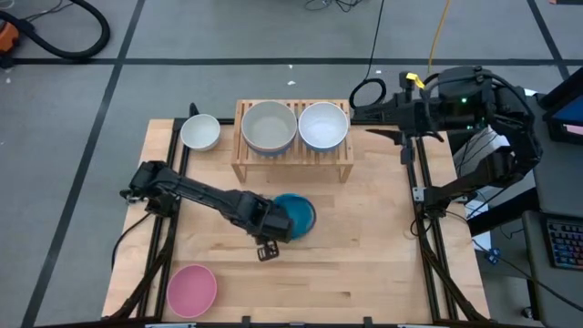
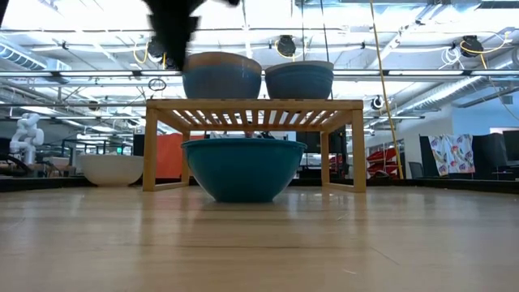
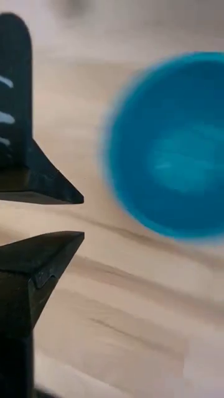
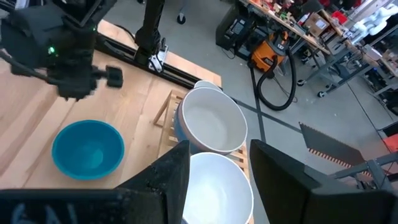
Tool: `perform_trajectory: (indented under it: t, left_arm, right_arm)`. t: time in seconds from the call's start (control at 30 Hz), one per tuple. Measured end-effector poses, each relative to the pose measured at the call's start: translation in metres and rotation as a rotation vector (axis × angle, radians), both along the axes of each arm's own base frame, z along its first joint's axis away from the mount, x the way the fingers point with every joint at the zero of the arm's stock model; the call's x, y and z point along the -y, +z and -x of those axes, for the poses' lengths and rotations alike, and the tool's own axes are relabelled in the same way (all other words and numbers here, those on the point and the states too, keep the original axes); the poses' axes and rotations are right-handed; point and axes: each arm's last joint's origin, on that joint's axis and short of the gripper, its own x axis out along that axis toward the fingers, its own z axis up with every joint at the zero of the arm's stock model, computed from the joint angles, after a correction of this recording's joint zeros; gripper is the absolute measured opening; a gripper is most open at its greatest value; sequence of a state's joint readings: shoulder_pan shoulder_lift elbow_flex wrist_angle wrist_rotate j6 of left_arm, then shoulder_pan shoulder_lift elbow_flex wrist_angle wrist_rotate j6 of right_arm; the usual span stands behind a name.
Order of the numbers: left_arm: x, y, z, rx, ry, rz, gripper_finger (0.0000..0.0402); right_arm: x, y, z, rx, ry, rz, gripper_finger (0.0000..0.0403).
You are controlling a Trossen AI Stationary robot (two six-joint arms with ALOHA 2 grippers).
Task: Place and stack bowls onto a shelf
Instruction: Stack the pink bowl on top of the white bowl on the shelf
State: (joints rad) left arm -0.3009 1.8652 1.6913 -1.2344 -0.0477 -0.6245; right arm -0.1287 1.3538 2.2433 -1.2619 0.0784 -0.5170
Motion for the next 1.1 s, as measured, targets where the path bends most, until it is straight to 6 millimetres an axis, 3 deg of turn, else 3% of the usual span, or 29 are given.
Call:
perform_trajectory:
  t: [0.17, 0.3, 0.53, 0.7, 1.1]
  left_arm:
    - [0.016, 0.000, 0.021, -0.193, 0.573, 0.116, 0.0083]
    - [0.036, 0.000, 0.031, -0.241, 0.928, 0.148, 0.0083]
    - [0.077, 0.000, 0.057, -0.233, 1.368, 0.101, 0.0083]
    - [0.101, 0.001, 0.084, -0.334, 1.453, 0.023, 0.0083]
    - [0.130, -0.010, 0.096, -0.376, 1.383, 0.026, 0.0083]
  right_arm:
    - [0.000, 0.001, 0.003, 0.000, 0.019, 0.041, 0.0160]
    - [0.000, 0.002, 0.003, 0.006, 0.022, 0.048, 0.0160]
    - [0.000, 0.002, 0.003, 0.007, 0.020, 0.044, 0.0160]
    - [0.000, 0.002, 0.003, 0.010, 0.013, 0.030, 0.0160]
    - [0.000, 0.005, 0.002, 0.066, -0.037, -0.073, 0.0160]
